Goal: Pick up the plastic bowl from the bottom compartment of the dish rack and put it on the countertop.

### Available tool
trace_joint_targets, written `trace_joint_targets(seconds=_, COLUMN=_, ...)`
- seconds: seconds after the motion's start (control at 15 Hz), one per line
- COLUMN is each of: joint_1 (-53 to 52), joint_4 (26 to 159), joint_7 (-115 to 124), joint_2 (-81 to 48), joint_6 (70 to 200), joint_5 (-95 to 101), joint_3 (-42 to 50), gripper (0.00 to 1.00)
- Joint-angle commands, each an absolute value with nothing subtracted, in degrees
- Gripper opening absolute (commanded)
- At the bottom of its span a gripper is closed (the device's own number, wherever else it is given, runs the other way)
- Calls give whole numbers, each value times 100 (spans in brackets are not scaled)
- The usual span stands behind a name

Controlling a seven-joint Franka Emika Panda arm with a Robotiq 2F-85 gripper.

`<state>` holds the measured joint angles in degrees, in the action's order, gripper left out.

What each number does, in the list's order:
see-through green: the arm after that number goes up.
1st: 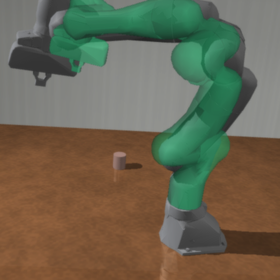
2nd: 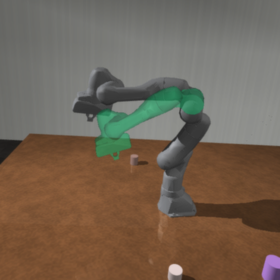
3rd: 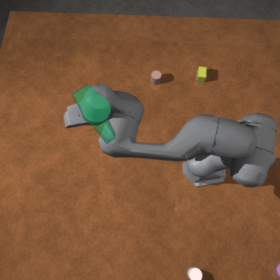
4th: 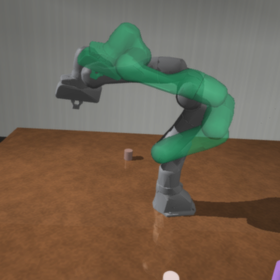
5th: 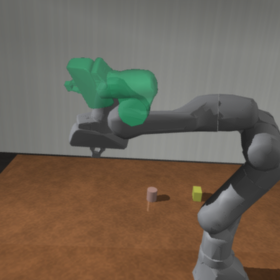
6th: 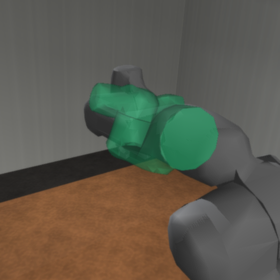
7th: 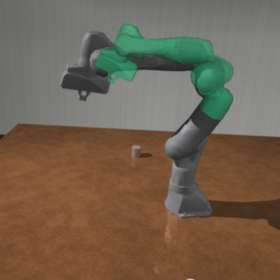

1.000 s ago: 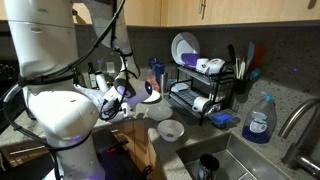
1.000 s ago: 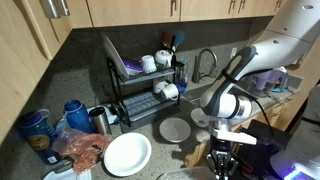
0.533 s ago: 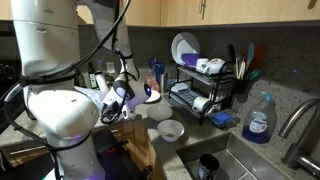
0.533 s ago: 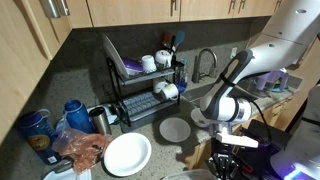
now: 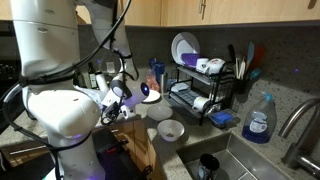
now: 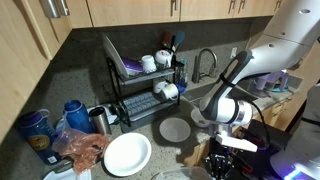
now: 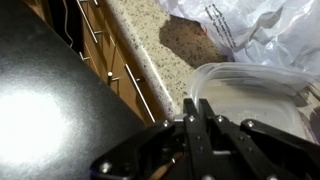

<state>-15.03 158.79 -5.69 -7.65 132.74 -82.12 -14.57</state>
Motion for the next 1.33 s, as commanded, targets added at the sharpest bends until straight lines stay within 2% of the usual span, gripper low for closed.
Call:
trace_joint_targets(seconds=0.0, joint_1=-1635, joint_4=15911, joint_7=-787, joint_2=-681, joint_6=13473, joint_5=-8538, joint_3=-1524, gripper=2)
trace_joint_targets(seconds=0.07, joint_1=-1660, joint_4=15912, joint_7=-820, joint_2=-668, joint_6=13492, joint_5=-8601, joint_3=-1532, gripper=19)
trace_joint_targets(seconds=0.13, joint_1=-1675, joint_4=15913, joint_7=-835, joint_2=-662, joint_6=13495, joint_5=-8639, joint_3=-1535, gripper=27)
trace_joint_targets(seconds=0.2, joint_1=-1695, joint_4=15915, joint_7=-875, joint_2=-645, joint_6=13486, joint_5=-8687, joint_3=-1539, gripper=41)
trace_joint_targets(seconds=0.73, joint_1=-1738, joint_4=15974, joint_7=-1075, joint_2=-309, joint_6=13413, joint_5=-8978, joint_3=-1549, gripper=99)
trace_joint_targets(seconds=1.2, joint_1=-1722, joint_4=15979, joint_7=-1059, joint_2=111, joint_6=13426, joint_5=-9396, joint_3=-1565, gripper=100)
trace_joint_targets(seconds=1.27, joint_1=-1675, joint_4=15874, joint_7=-1017, joint_2=-165, joint_6=13369, joint_5=-9169, joint_3=-1519, gripper=100)
